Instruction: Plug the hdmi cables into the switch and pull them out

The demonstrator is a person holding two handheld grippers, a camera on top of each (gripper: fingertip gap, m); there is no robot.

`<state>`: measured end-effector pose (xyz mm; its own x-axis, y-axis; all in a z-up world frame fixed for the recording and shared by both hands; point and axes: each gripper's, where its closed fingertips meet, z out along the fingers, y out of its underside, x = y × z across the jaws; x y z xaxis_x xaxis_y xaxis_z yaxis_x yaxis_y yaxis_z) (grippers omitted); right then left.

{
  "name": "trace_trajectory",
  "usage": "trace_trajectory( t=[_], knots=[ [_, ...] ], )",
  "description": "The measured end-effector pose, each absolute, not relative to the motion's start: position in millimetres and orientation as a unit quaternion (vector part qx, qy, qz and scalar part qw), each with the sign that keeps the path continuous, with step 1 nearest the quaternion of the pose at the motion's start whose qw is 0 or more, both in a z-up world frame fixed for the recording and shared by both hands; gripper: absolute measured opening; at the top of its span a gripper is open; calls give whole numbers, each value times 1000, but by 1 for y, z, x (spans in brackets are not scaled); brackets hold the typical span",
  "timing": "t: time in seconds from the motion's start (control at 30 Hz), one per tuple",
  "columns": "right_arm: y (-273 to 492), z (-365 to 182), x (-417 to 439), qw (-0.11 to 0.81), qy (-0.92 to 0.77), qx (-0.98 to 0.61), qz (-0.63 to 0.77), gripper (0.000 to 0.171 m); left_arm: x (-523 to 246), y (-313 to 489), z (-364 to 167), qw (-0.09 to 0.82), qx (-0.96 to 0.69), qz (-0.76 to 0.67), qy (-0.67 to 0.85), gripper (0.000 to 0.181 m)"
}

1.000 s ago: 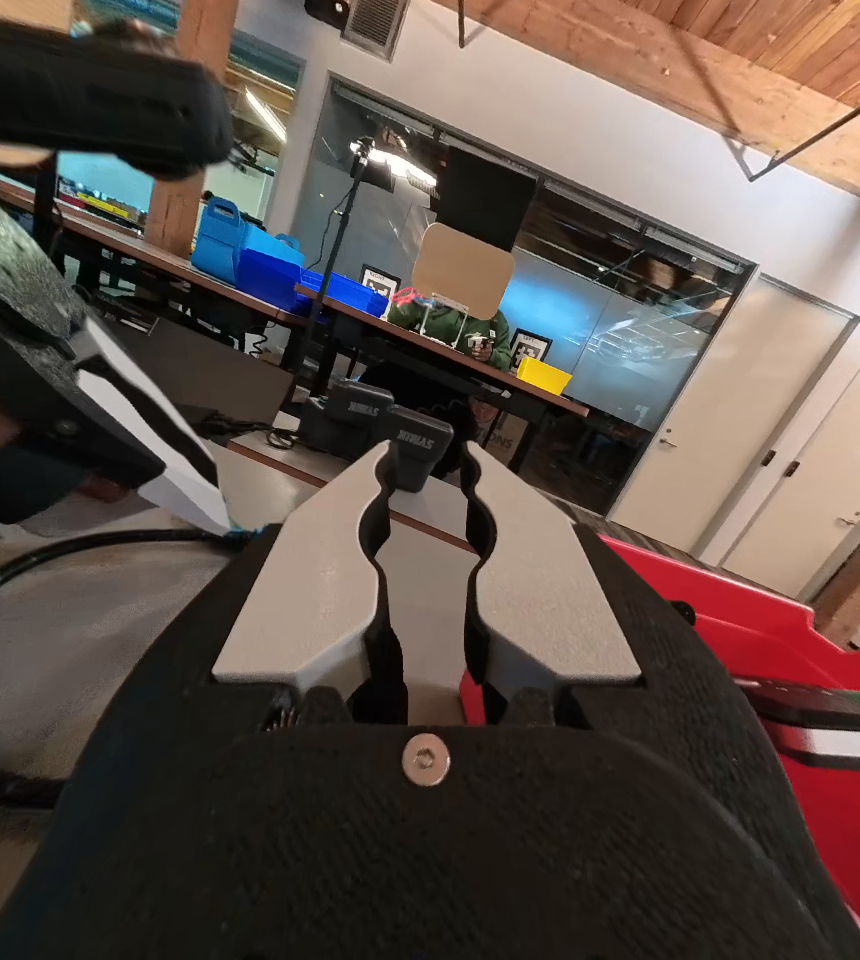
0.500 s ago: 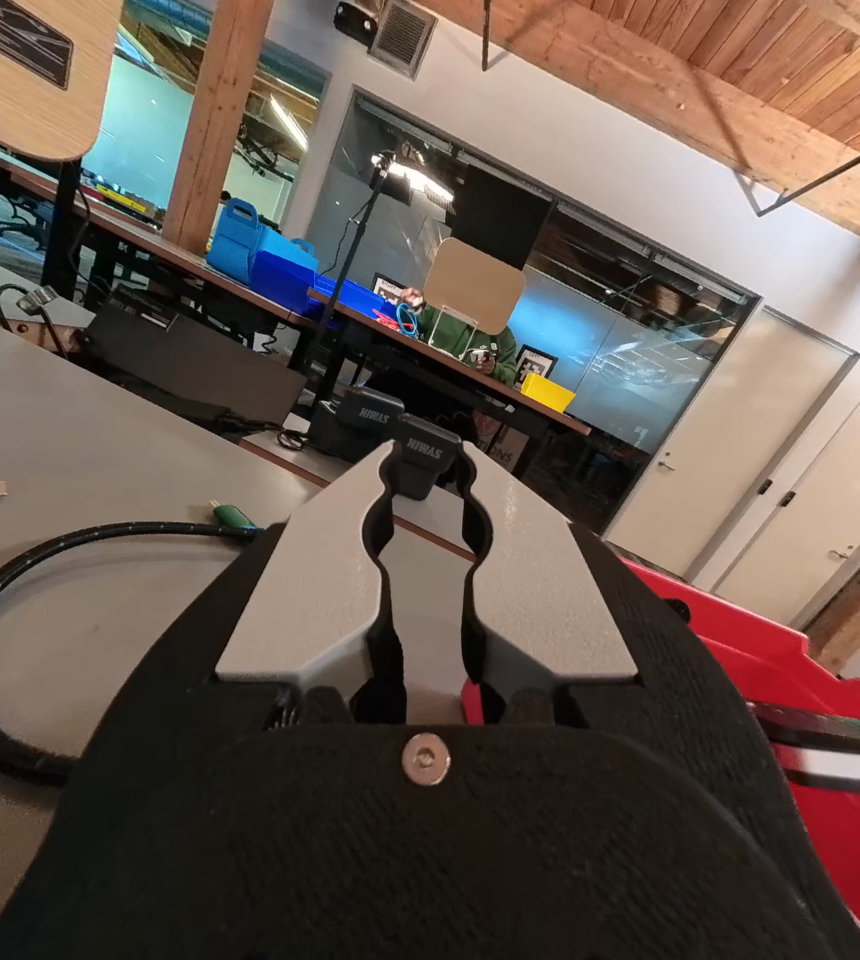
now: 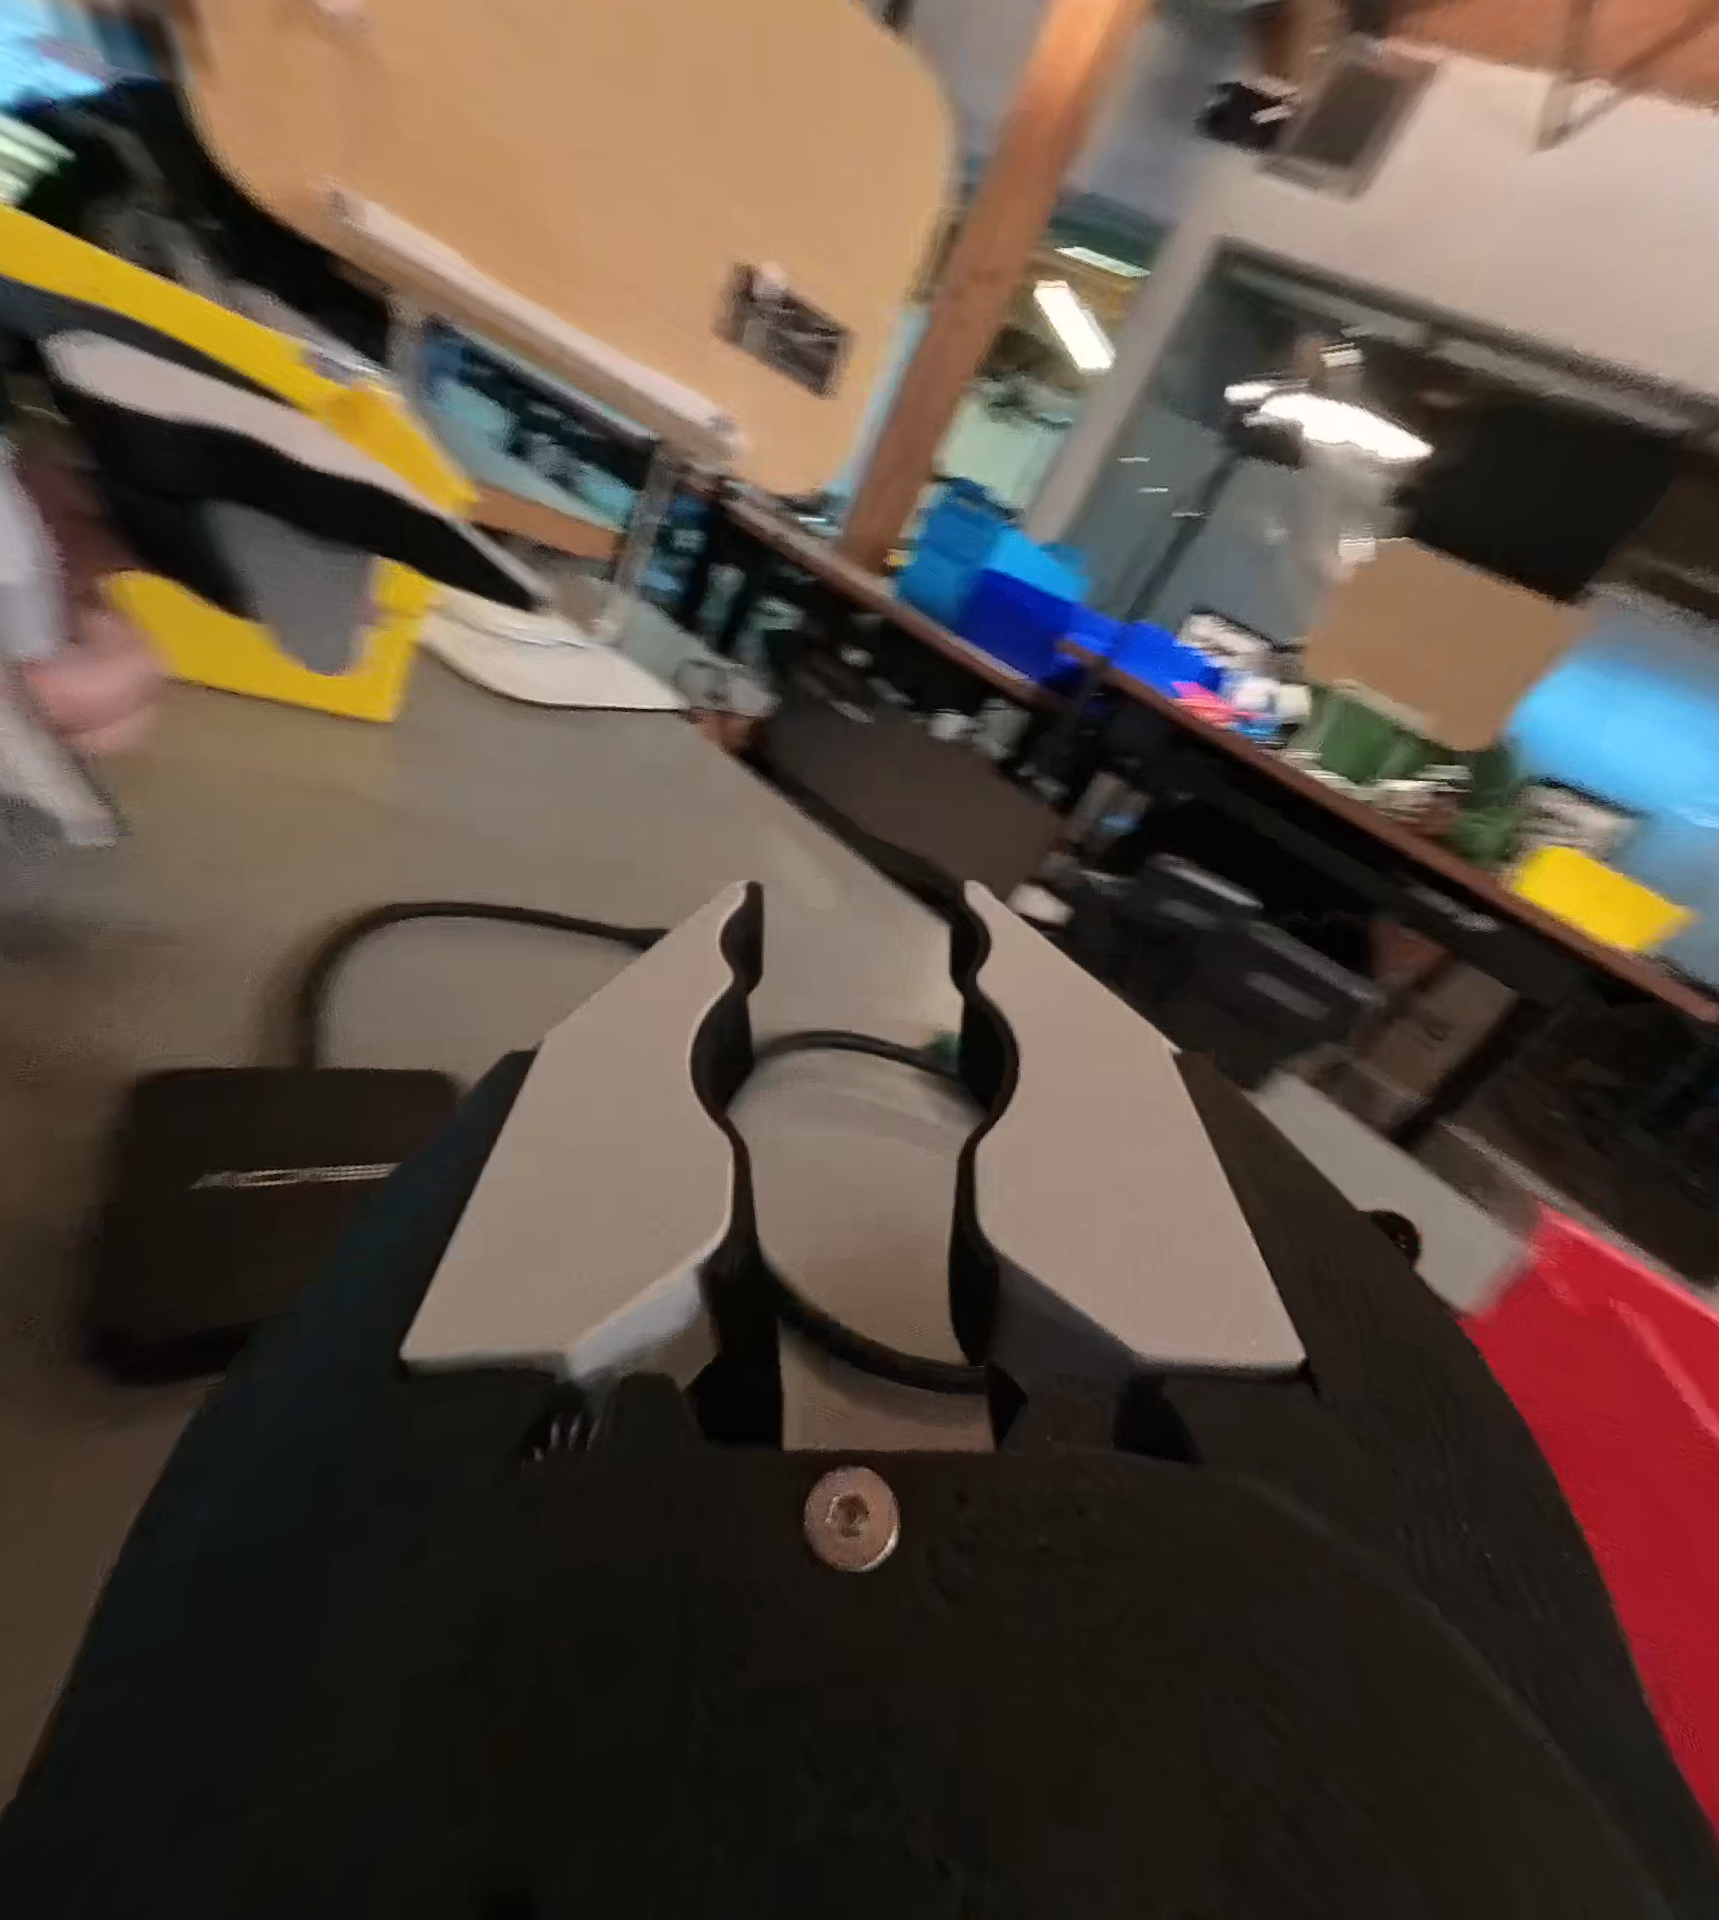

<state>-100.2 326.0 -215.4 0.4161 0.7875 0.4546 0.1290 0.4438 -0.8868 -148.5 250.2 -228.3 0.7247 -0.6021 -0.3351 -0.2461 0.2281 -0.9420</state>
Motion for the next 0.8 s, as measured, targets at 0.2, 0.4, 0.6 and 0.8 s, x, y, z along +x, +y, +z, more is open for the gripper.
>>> trace_trajectory(
  t=[0.2, 0.4, 0.6, 0.8],
  knots=[
    [267, -240, -120, 486, -588, -496, 414, 76, -159, 253, -221, 716, -611, -135, 310, 96],
    [241, -294, -119, 296, -642, -573, 414, 101, -158, 254, -224, 713, -614, -126, 315, 94],
    [240, -321, -114, 269, -683, -588, 340, 98, -154, 254, -228, 708, -615, -111, 329, 93],
    [241, -325, -110, 266, -695, -586, 320, 82, -153, 253, -229, 707, -614, -107, 332, 92]
  ],
)
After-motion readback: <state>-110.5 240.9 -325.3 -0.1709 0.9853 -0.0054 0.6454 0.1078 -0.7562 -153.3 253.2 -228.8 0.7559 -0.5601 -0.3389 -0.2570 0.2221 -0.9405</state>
